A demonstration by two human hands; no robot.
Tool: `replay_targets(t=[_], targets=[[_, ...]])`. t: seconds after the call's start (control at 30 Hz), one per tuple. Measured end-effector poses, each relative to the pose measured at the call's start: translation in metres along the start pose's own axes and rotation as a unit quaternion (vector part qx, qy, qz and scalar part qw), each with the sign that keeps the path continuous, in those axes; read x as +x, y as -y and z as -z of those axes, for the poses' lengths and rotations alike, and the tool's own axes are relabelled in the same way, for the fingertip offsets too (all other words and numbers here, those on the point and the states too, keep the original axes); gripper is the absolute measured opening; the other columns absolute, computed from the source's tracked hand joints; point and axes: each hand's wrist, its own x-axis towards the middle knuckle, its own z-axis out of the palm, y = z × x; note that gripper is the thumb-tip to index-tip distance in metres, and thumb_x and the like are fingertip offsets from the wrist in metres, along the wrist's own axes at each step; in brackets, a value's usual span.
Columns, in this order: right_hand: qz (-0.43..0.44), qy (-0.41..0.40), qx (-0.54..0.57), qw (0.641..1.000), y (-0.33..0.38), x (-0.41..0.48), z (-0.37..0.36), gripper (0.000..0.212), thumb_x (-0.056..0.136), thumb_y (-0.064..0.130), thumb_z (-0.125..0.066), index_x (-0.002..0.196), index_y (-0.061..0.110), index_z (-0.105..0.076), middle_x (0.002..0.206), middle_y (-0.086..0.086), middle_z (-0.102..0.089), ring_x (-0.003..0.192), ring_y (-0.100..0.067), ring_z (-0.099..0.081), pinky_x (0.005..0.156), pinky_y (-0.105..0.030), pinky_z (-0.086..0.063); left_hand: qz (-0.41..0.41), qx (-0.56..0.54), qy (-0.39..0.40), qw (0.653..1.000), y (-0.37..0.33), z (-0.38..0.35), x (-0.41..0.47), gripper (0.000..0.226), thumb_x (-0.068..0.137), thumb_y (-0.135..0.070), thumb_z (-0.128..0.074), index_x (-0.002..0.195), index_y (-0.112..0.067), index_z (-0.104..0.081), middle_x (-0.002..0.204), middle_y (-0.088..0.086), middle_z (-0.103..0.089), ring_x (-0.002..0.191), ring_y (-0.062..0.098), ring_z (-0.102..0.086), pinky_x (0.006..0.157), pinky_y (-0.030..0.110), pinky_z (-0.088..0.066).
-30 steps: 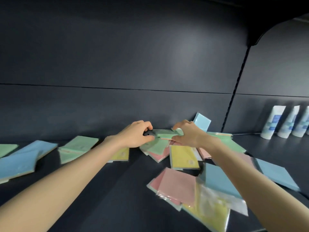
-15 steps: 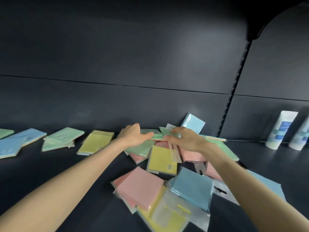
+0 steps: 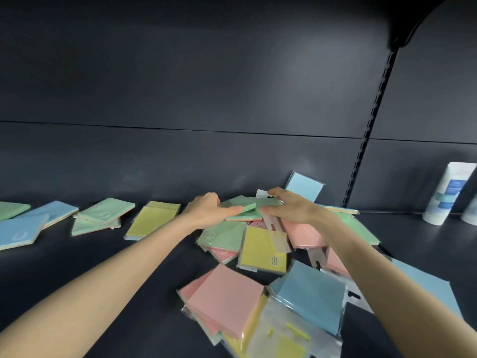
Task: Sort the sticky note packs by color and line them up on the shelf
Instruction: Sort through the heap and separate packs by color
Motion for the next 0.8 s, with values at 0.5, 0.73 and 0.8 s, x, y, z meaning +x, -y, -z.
replay_targets(t=[0.5, 0.73, 0.8], targets=[[0.018, -0.071, 0.113, 0.991, -0.005, 0.019, -0.006, 0.115, 0.054, 0.023, -0.090, 0.147, 0.021, -0.024, 0.142, -0.005, -0.040, 0.135, -0.021, -0.035, 0.109, -0.040, -0.036, -0.030, -0.119, -0.066, 0.990, 0.007, 0.000, -0.006, 0.050, 0.075, -0.041, -0.075, 0.116, -0.019, -0.058, 0.102, 0.004, -0.059, 0.082, 0.016, -0.058, 0.066, 0.028, -0.048], [0.044, -0.133, 0.200, 0.970, 0.004, 0.008, -0.006, 0.114, 0.058, 0.007, -0.088, 0.149, 0.019, -0.019, 0.134, -0.009, -0.049, 0.123, -0.024, -0.050, 0.103, -0.041, -0.044, -0.041, -0.236, -0.118, 0.964, 0.004, 0.000, -0.009, 0.078, 0.067, -0.018, -0.083, 0.133, -0.023, -0.043, 0.118, 0.000, -0.054, 0.105, 0.019, -0.056, 0.091, 0.038, -0.050], [0.052, -0.158, 0.210, 0.963, 0.009, 0.000, -0.002, 0.095, 0.063, 0.005, -0.085, 0.142, 0.015, -0.034, 0.122, -0.006, -0.055, 0.109, -0.021, -0.056, 0.094, -0.034, -0.049, -0.038, -0.274, -0.117, 0.954, 0.002, 0.003, -0.012, 0.083, 0.068, -0.013, -0.082, 0.139, -0.019, -0.040, 0.112, -0.002, -0.057, 0.104, 0.019, -0.059, 0.093, 0.039, -0.050]])
